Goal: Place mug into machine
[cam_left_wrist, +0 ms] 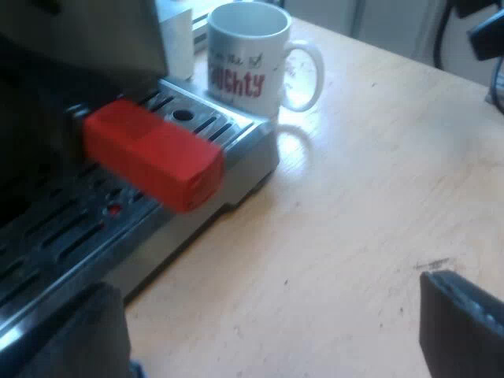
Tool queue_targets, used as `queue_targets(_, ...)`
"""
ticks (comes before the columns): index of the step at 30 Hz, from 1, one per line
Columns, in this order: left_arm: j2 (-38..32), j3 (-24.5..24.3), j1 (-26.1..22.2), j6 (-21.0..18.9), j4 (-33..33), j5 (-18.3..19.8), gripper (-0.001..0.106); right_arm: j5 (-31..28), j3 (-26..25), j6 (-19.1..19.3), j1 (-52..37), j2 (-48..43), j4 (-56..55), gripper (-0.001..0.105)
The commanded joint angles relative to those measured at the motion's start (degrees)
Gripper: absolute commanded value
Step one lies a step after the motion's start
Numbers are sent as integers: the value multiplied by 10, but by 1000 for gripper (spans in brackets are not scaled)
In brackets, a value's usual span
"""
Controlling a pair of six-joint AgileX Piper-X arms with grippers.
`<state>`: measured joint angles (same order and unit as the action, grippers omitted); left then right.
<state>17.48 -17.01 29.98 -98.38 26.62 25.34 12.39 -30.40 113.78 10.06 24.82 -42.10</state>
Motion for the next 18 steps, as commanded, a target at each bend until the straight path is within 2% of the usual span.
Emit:
queue_targets(1, 16, 21, 15, -3, -61, 14, 77, -48, 5, -9, 24, 22, 45, 85)
queue_targets(4, 32, 35, 20, -3, -82, 20, 77, -91, 21, -49, 36, 40, 79, 85)
queue_targets(5, 41, 45, 21, -3, -92, 20, 77, -91, 21, -49, 36, 40, 79, 85)
queue_targets(6, 50, 52, 21, -3, -98, 20, 77, -92, 41, -71, 36, 51, 109, 85)
queue_targets(8, 62, 61, 21, -3, -116, 20, 77, -92, 59, -86, 36, 56, 139, 85)
queue_targets(12, 89, 67, 21, -3, -154, 20, 77, -98, 105, -86, 36, 61, 218, 85)
queue_targets(18, 142, 67, 21, -3, -172, 20, 77, -128, 159, -84, 36, 77, 356, 85)
